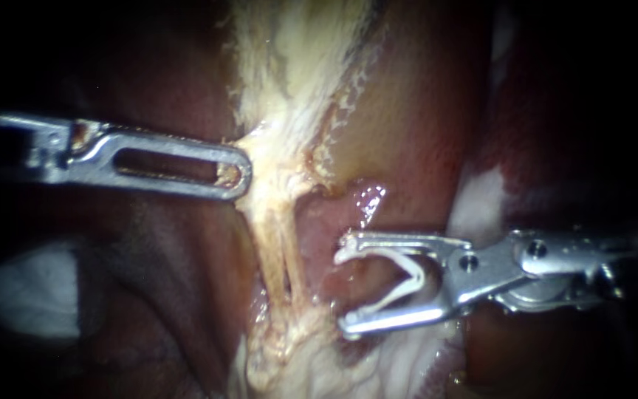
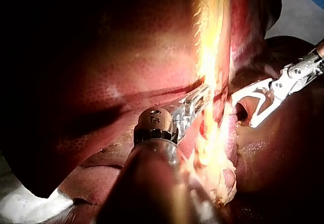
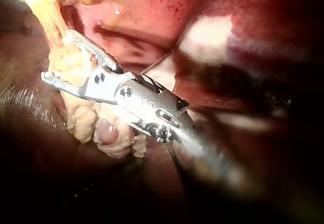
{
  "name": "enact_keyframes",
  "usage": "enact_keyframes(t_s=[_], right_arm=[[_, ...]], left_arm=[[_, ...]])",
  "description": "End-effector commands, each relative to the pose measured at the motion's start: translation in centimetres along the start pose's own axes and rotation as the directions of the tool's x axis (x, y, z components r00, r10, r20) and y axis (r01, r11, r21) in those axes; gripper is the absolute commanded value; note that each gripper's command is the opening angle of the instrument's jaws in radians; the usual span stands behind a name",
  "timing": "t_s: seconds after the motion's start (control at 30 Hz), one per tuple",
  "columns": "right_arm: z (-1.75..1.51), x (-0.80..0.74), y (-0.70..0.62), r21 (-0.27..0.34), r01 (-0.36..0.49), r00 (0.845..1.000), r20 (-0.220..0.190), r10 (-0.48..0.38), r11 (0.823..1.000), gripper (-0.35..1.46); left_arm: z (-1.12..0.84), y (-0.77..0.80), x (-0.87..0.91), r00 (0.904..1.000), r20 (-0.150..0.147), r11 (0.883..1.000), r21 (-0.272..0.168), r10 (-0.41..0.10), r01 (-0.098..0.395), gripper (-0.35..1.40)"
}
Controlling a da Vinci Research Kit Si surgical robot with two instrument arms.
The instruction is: Clipping first clip left tube
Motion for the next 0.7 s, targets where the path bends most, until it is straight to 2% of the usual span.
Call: enact_keyframes(t_s=[0.03, 0.4, 0.7], right_arm=[[0.04, -0.02, 0.0, 0.0, 0.001, 1.0, 0.002, -0.001, 1.0, 0.59], [0.35, -0.25, 0.08, 0.015, -0.022, 1.0, 0.013, 0.021, 1.0, 0.59], [0.5, -0.38, 0.15, 0.022, -0.031, 0.999, 0.014, 0.03, 0.999, 0.59]], left_arm=[[0.0, 0.0, 0.0, 1.0, 0.0, 1.0, 0.0, 0.0, 0.0, -0.35], [-0.02, 0.0, 0.01, 1.0, 0.0, 1.0, 0.0, 0.001, -0.001, -0.35], [-0.03, -0.01, 0.01, 1.0, 0.0, 1.0, 0.0, 0.0, 0.0, -0.35]])
